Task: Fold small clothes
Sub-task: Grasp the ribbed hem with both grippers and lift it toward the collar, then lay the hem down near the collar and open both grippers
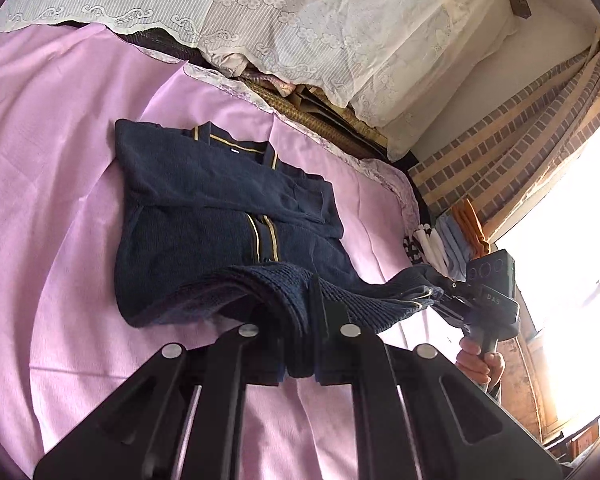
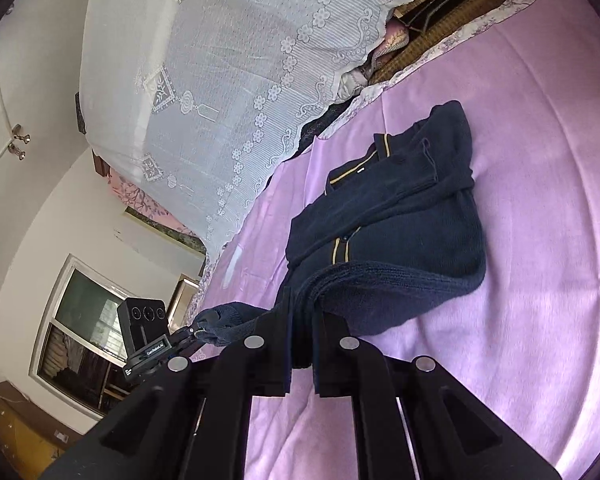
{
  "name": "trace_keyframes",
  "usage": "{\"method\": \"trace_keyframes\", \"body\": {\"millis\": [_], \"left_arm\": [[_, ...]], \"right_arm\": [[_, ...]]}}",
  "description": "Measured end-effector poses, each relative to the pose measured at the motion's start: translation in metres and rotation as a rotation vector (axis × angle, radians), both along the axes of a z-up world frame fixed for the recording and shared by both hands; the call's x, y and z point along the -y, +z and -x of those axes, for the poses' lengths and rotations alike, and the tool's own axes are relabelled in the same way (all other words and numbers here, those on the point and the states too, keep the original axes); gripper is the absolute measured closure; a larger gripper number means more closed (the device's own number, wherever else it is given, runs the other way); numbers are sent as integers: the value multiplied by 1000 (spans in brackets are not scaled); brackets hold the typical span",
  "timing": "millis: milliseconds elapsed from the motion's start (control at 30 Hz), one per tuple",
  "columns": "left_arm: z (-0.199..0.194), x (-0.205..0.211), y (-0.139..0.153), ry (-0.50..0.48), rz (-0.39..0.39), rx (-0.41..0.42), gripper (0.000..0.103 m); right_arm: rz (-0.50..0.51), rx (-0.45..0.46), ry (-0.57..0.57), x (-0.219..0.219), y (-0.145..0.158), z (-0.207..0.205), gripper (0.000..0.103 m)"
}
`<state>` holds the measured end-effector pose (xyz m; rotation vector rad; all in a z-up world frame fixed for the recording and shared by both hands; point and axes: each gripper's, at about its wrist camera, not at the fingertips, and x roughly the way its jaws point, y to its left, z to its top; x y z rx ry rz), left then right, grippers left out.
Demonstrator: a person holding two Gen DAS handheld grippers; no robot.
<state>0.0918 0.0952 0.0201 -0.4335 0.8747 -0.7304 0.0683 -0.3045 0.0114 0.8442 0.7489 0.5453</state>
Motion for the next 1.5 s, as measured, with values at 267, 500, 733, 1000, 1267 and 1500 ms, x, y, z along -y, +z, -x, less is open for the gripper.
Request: {"method": "trace_keyframes", "body": {"millis": [267,500,733,1000,1267,1500], "left_arm": [[-45,7,-2,31,-17,-10,95],[-89,11,-1,64,5,-18,95],[-128,16,-8,114,13,-24,95],[-164,17,-36,161,-4,-72,95],[-192,21,-70,179,-18,-141,94],[-199,19,-81,188,22,-164,90]], "right_arm": [[-21,-11,-20,4,-4,-43,95],[-58,-19,-52,12,-9,-88,95],[-95,-56,-89,19,-27,-136,95],[-97,-114,-114,21,-53,-181,95],[-43,-180,-153,23,-82,-208,95],[-62,-182,-161,30,-93,-213,88]]}}
